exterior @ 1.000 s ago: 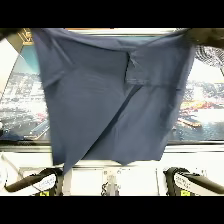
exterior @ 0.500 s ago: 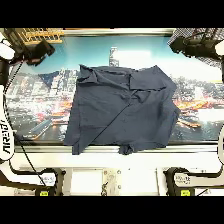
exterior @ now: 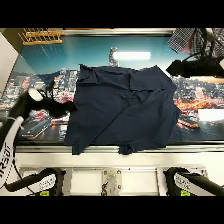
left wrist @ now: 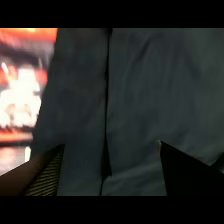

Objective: Fold the clothes and pants, and hang the long-sleeved shirts on hangers.

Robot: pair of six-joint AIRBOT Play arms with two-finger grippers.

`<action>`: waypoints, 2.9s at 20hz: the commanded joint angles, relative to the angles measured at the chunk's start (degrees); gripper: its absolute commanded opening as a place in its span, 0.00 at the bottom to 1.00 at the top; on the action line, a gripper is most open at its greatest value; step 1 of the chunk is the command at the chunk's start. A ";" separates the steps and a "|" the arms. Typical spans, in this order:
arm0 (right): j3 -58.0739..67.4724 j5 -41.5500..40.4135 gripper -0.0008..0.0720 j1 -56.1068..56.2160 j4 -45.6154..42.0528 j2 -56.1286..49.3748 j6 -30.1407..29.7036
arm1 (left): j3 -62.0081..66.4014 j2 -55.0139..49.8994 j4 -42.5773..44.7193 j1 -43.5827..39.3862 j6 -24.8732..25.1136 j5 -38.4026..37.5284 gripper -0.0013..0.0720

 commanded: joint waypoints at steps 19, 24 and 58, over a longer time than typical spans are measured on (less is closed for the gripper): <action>-9.86 1.38 0.52 0.33 -0.02 5.44 -0.20 | -12.72 1.84 -9.09 -10.67 1.66 14.40 0.85; -9.86 1.40 0.52 0.33 -0.02 5.44 -0.20 | -12.44 1.84 -8.59 -10.27 1.84 14.29 0.04; -10.69 1.38 0.52 0.31 -0.02 5.20 -0.20 | -15.10 0.07 -6.29 14.69 8.66 0.20 0.74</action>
